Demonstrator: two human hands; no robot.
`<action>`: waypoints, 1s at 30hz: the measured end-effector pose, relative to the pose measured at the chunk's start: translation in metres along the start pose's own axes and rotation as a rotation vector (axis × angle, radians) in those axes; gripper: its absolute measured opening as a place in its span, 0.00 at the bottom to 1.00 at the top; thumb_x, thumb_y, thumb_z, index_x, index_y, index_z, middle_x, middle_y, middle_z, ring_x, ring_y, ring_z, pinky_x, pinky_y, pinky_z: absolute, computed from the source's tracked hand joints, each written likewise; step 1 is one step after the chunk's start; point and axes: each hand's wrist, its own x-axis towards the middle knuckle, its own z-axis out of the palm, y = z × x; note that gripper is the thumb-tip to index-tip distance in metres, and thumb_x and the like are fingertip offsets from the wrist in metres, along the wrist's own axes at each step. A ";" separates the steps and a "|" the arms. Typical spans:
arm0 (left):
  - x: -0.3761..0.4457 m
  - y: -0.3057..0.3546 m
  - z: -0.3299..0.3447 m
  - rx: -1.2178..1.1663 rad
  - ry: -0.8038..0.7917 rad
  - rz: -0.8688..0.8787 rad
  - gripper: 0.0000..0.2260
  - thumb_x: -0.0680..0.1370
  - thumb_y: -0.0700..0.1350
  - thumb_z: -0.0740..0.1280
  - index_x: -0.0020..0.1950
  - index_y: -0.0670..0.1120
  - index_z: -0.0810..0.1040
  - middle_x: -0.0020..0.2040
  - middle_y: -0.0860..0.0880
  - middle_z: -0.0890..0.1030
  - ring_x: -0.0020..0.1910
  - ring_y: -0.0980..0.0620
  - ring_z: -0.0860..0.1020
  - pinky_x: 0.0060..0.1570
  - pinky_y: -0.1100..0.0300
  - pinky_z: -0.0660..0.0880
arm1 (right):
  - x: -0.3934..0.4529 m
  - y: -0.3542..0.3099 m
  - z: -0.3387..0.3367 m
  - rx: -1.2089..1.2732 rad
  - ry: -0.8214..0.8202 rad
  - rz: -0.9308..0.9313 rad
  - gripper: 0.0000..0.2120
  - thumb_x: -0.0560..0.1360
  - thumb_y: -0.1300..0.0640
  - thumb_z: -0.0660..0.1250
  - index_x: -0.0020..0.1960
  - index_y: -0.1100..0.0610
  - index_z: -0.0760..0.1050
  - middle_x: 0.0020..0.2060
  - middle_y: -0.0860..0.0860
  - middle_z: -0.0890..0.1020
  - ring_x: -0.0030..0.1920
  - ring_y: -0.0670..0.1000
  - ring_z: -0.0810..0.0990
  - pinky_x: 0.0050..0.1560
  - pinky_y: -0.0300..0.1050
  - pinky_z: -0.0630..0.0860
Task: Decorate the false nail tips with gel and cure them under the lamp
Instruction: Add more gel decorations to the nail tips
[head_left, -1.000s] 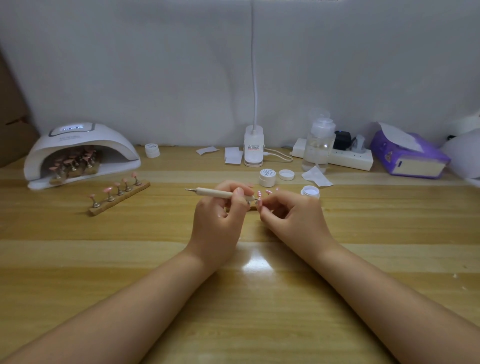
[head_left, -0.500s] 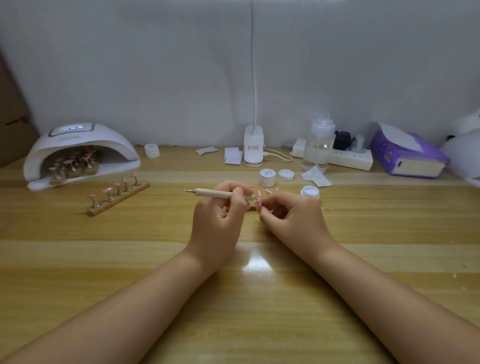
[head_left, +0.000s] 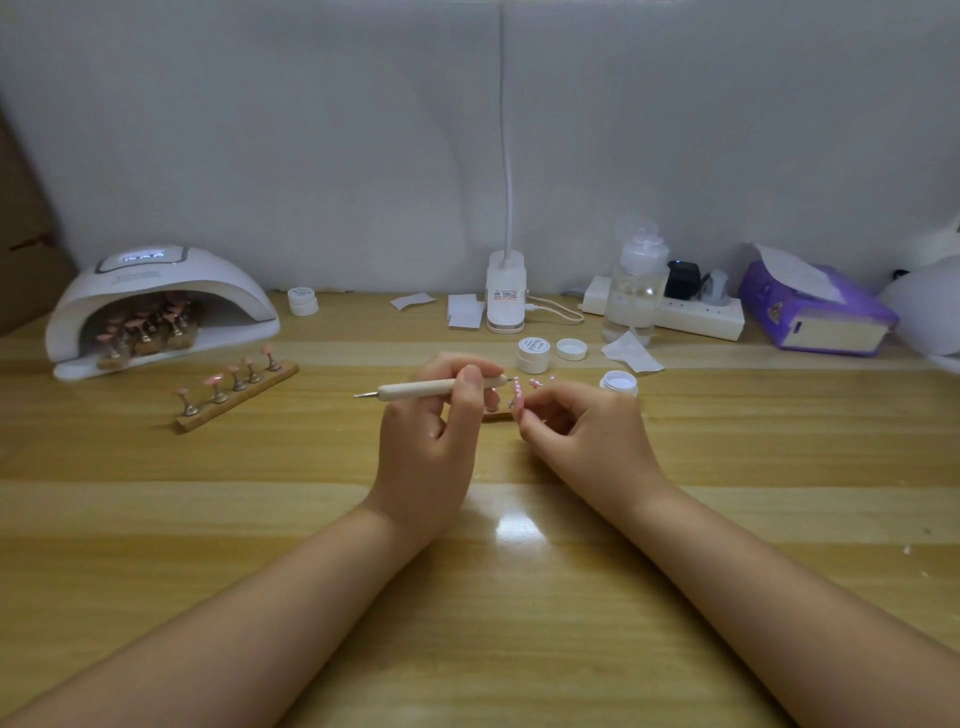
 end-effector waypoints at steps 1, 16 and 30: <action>0.000 0.000 0.000 -0.005 0.001 -0.002 0.09 0.78 0.51 0.57 0.45 0.56 0.77 0.41 0.51 0.81 0.40 0.55 0.81 0.41 0.64 0.76 | 0.000 0.000 0.000 0.004 -0.001 0.002 0.04 0.70 0.63 0.71 0.39 0.56 0.82 0.27 0.38 0.77 0.29 0.41 0.74 0.34 0.28 0.67; -0.001 -0.002 0.000 0.004 -0.040 -0.060 0.10 0.75 0.52 0.57 0.42 0.53 0.78 0.40 0.57 0.81 0.40 0.54 0.80 0.42 0.55 0.78 | 0.000 0.001 0.000 0.002 0.003 -0.001 0.05 0.70 0.63 0.71 0.39 0.54 0.82 0.26 0.37 0.76 0.29 0.41 0.75 0.34 0.29 0.68; 0.000 -0.007 0.002 0.042 -0.059 -0.057 0.10 0.76 0.49 0.58 0.42 0.50 0.78 0.41 0.62 0.81 0.41 0.59 0.80 0.43 0.60 0.78 | 0.000 -0.001 -0.001 -0.013 0.001 -0.016 0.03 0.71 0.63 0.71 0.40 0.57 0.82 0.27 0.42 0.77 0.29 0.45 0.75 0.34 0.37 0.72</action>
